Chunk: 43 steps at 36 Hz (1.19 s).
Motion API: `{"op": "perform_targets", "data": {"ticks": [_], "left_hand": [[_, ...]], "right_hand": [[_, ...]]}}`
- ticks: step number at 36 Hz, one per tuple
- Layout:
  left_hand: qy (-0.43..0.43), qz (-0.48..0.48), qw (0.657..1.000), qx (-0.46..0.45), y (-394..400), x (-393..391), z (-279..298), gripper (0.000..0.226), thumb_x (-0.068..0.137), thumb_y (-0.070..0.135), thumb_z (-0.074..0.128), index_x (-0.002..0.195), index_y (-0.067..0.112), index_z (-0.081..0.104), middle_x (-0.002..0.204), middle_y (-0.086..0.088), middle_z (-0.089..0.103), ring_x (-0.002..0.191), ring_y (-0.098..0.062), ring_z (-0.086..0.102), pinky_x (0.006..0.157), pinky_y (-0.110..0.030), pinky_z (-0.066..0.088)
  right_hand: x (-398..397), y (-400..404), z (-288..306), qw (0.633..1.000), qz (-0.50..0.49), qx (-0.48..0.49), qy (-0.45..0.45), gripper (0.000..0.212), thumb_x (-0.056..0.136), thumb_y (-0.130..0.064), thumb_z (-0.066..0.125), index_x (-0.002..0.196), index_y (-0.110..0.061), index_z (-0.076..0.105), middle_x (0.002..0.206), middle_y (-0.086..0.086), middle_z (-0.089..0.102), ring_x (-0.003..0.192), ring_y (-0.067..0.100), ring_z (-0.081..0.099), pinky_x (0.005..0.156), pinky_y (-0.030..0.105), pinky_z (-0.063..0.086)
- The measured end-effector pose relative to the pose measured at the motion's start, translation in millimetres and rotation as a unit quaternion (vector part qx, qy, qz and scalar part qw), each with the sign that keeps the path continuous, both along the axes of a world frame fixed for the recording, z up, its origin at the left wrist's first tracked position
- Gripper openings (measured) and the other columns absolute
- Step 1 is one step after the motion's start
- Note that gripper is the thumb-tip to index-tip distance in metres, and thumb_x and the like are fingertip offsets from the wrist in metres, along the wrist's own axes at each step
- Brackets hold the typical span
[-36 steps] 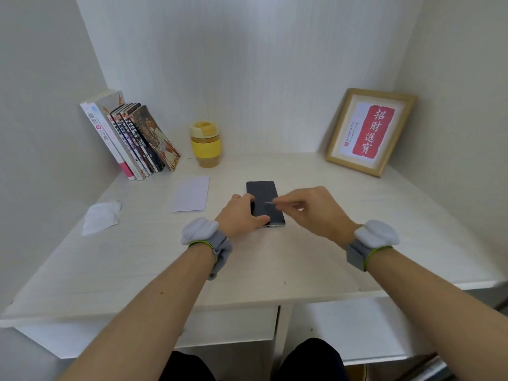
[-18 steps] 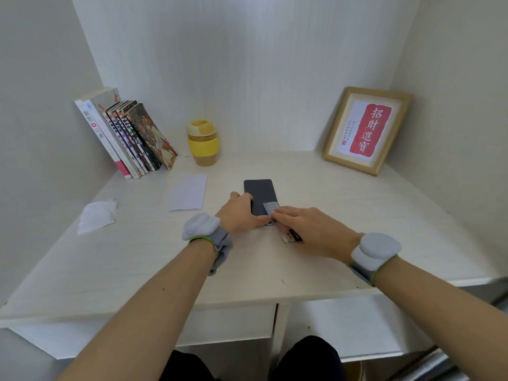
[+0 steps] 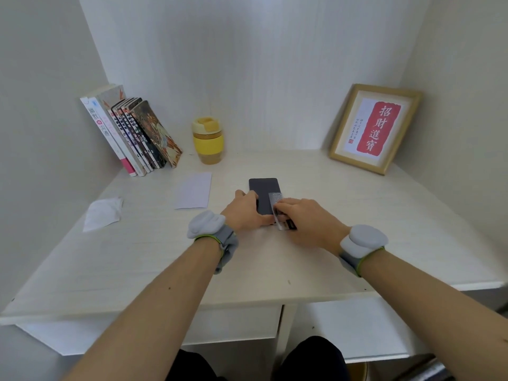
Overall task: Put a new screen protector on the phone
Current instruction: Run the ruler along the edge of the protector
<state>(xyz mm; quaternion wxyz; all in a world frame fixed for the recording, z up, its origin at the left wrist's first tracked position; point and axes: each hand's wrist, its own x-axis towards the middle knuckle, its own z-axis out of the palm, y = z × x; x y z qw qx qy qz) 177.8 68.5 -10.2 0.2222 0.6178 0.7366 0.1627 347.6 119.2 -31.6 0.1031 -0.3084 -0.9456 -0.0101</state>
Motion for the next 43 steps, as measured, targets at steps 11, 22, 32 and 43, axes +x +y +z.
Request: {"op": "perform_targets", "data": {"ticks": [11,22,32,43], "left_hand": [[0.001,0.002,1.000,0.001,0,0,-2,0.070,0.081,0.047,0.069,0.132,0.010,0.040,0.130,-0.011,0.035,0.112,-0.025,0.051,0.089,-0.028,0.040],[-0.004,0.001,1.000,0.010,2,-1,-3,0.067,0.082,0.045,0.069,0.132,0.010,0.041,0.130,-0.010,0.037,0.109,-0.023,0.051,0.084,-0.024,0.038],[-0.006,-0.001,1.000,0.011,2,1,-3,0.067,0.080,0.046,0.070,0.130,0.011,0.042,0.129,-0.009,0.038,0.108,-0.023,0.052,0.088,-0.027,0.041],[-0.008,-0.001,1.000,0.010,2,-2,-4,0.067,0.081,0.046,0.070,0.130,0.011,0.042,0.127,-0.008,0.038,0.109,-0.024,0.052,0.086,-0.026,0.040]], "right_hand": [[-7,-1,14,0.999,-0.040,-0.037,-0.005,0.024,0.083,-0.011,0.055,0.106,-0.012,0.058,0.105,0.006,0.064,0.085,0.029,0.056,0.075,0.035,0.044],[-1,-6,12,0.999,-0.033,-0.035,0.008,0.023,0.083,-0.012,0.056,0.105,-0.013,0.059,0.100,0.005,0.064,0.081,0.026,0.054,0.070,0.031,0.040],[-13,11,13,0.997,-0.059,-0.050,0.010,0.028,0.083,-0.009,0.055,0.111,-0.013,0.056,0.109,0.007,0.063,0.090,0.030,0.054,0.071,0.030,0.035],[-9,9,9,0.998,-0.044,-0.050,0.006,0.031,0.084,-0.010,0.055,0.115,-0.014,0.055,0.112,0.006,0.062,0.089,0.027,0.053,0.074,0.031,0.040]]}}
